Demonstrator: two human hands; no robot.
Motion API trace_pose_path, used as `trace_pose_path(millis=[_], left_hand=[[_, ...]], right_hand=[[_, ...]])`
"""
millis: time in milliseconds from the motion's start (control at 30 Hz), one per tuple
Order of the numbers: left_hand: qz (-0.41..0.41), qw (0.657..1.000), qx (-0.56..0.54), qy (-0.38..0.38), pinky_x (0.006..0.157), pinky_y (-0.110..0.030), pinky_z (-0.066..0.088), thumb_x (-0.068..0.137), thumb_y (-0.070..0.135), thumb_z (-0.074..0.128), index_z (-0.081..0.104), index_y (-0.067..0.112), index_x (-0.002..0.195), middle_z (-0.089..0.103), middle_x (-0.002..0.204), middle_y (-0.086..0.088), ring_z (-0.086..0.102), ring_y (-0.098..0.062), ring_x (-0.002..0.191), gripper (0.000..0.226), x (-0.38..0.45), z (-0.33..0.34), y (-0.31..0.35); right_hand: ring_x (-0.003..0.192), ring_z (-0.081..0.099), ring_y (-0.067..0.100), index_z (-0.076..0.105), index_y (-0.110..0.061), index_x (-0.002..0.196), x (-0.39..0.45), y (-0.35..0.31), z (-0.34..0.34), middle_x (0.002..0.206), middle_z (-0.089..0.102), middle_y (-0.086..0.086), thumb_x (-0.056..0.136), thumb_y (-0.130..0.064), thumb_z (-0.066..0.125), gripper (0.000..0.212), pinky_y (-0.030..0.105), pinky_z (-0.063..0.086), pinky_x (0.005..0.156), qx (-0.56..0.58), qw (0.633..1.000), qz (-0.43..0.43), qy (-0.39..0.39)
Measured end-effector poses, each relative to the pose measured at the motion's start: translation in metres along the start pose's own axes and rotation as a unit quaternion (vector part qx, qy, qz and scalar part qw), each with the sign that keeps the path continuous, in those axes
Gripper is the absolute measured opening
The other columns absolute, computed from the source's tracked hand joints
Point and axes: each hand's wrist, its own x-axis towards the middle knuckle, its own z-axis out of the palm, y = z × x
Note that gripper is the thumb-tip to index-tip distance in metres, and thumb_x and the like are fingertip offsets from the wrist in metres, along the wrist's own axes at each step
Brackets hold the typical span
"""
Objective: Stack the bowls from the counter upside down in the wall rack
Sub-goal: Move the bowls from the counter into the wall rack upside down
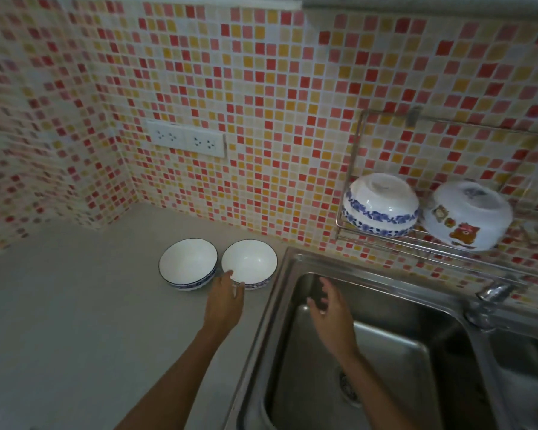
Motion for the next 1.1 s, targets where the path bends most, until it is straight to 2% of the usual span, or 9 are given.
trace_pose_path(millis=[100, 200, 300, 467, 567, 800, 933, 1033, 1100], left_hand=[[-0.070, 0.996, -0.038, -0.037, 0.087, -0.040, 0.044, 0.096, 0.027, 0.048, 0.053, -0.011, 0.111, 0.060, 0.117, -0.028, 0.056, -0.040, 0.109, 0.042, 0.032, -0.011, -0.009], [-0.131, 0.985, -0.083, -0.079, 0.089, -0.036, 0.043, 0.097, 0.033, 0.046, 0.054, -0.015, 0.115, 0.060, 0.120, -0.029, 0.057, -0.039, 0.111, 0.053, 0.051, -0.013, -0.011], [-0.165, 0.975, -0.093, -0.113, 0.090, -0.032, 0.040, 0.098, 0.038, 0.042, 0.054, -0.009, 0.121, 0.059, 0.125, -0.024, 0.055, -0.036, 0.116, 0.053, 0.065, -0.012, -0.014], [-0.186, 0.958, -0.154, -0.157, 0.102, -0.040, 0.042, 0.095, 0.026, 0.048, 0.047, -0.001, 0.131, 0.054, 0.134, -0.017, 0.053, -0.034, 0.119, 0.045, 0.081, -0.008, -0.026], [-0.189, 0.947, -0.197, -0.167, 0.101, -0.050, 0.044, 0.083, 0.027, 0.052, 0.041, 0.007, 0.136, 0.053, 0.135, -0.016, 0.052, -0.035, 0.119, 0.058, 0.089, 0.001, -0.042], [-0.173, 0.945, -0.236, -0.148, 0.094, -0.034, 0.044, 0.081, 0.012, 0.053, 0.049, 0.001, 0.124, 0.058, 0.124, -0.016, 0.055, -0.030, 0.112, 0.045, 0.067, 0.001, -0.033], [-0.212, 0.919, -0.288, -0.164, 0.093, -0.049, 0.051, 0.068, 0.023, 0.055, 0.043, 0.010, 0.111, 0.054, 0.124, -0.018, 0.055, -0.032, 0.109, 0.046, 0.044, -0.001, -0.029], [-0.227, 0.898, -0.334, -0.175, 0.080, -0.044, 0.054, 0.088, 0.021, 0.054, 0.037, 0.011, 0.123, 0.050, 0.126, -0.014, 0.054, -0.033, 0.107, 0.041, 0.023, -0.005, -0.011], [-0.213, 0.891, -0.356, -0.182, 0.081, -0.044, 0.052, 0.095, 0.029, 0.049, 0.035, 0.018, 0.128, 0.047, 0.123, -0.006, 0.051, -0.029, 0.107, 0.037, 0.005, -0.006, 0.008]], right_hand=[[0.133, 0.044, 0.025, 0.020, -0.024, 0.151, 0.029, -0.025, 0.045, 0.153, 0.035, 0.008, 0.088, -0.038, 0.065, 0.078, 0.045, 0.042, 0.105, 0.016, 0.995, 0.063, -0.076], [0.141, 0.032, 0.030, 0.011, -0.021, 0.153, 0.055, -0.046, 0.079, 0.158, 0.025, 0.008, 0.088, -0.044, 0.064, 0.087, 0.046, 0.031, 0.113, 0.034, 0.987, 0.121, -0.101], [0.137, 0.036, 0.035, 0.007, -0.019, 0.153, 0.075, -0.055, 0.103, 0.155, 0.031, 0.010, 0.088, -0.045, 0.063, 0.090, 0.046, 0.033, 0.110, 0.044, 0.978, 0.171, -0.109], [0.105, 0.064, 0.036, 0.027, -0.018, 0.143, 0.098, -0.042, 0.132, 0.132, 0.057, 0.011, 0.082, -0.056, 0.060, 0.079, 0.046, 0.058, 0.078, 0.075, 0.947, 0.287, -0.126], [0.069, 0.069, 0.030, 0.039, -0.012, 0.134, 0.094, -0.050, 0.138, 0.100, 0.069, 0.017, 0.095, -0.028, 0.046, 0.043, 0.032, 0.056, 0.059, 0.118, 0.925, 0.332, -0.144], [0.062, 0.067, 0.024, 0.039, -0.010, 0.134, 0.062, -0.044, 0.131, 0.092, 0.067, 0.017, 0.092, -0.009, 0.034, 0.043, 0.034, 0.057, 0.063, 0.192, 0.918, 0.325, -0.117], [0.062, 0.068, 0.023, 0.038, -0.013, 0.133, 0.028, -0.037, 0.101, 0.099, 0.067, 0.019, 0.093, -0.009, 0.033, 0.041, 0.027, 0.057, 0.056, 0.189, 0.925, 0.309, -0.114], [0.063, 0.069, 0.024, 0.037, -0.014, 0.132, 0.005, -0.036, 0.077, 0.105, 0.067, 0.021, 0.094, -0.010, 0.035, 0.039, 0.027, 0.056, 0.056, 0.193, 0.929, 0.292, -0.117], [0.062, 0.069, 0.023, 0.038, -0.015, 0.130, -0.011, -0.037, 0.056, 0.103, 0.067, 0.021, 0.094, -0.009, 0.035, 0.037, 0.027, 0.055, 0.054, 0.202, 0.932, 0.278, -0.120]])
